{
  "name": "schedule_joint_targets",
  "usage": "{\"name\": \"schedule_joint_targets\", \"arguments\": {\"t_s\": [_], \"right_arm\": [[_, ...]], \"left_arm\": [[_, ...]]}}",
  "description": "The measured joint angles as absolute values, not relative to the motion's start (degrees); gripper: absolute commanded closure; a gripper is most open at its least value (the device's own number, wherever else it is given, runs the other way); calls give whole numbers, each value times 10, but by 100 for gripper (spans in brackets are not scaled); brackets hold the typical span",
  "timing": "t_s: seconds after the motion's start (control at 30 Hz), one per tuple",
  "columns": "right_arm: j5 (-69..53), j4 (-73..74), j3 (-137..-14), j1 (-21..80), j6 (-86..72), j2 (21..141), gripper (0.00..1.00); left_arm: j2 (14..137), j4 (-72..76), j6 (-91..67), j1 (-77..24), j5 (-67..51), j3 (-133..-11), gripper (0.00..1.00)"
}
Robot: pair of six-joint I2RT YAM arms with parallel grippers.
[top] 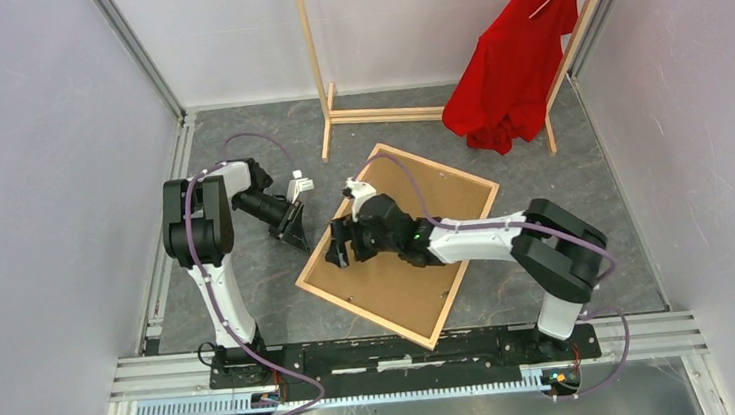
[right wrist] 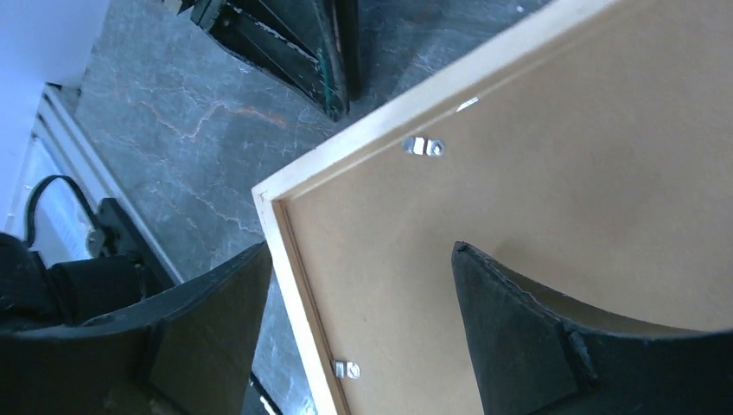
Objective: Put the photo into the frame
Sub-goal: Adjust the photo frame at the center of the board, then install the photo frame at the center of the board.
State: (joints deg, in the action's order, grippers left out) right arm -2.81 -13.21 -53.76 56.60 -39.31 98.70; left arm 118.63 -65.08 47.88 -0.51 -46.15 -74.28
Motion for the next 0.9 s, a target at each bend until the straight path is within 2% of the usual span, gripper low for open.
{"name": "schedule_joint_targets", "arguments": {"t_s": [0.2,0.23,0.43,0.9], "right_arm": [[38,-112,-613,596,-331,1029,38],[44,-114,-613,597,-325,1028,39],[40,-133,-613,594,-322,1046,28],[-20,-169,-610,594,-397,1091,27]], "left_arm": [[1186,-645,479,-5,-456,-740,73],[1186,-645,479,-5,-456,-739,74],[1186,-641,479,-5,-456,-734,76],[1186,-641,479,-5,-454,-731,79]]}}
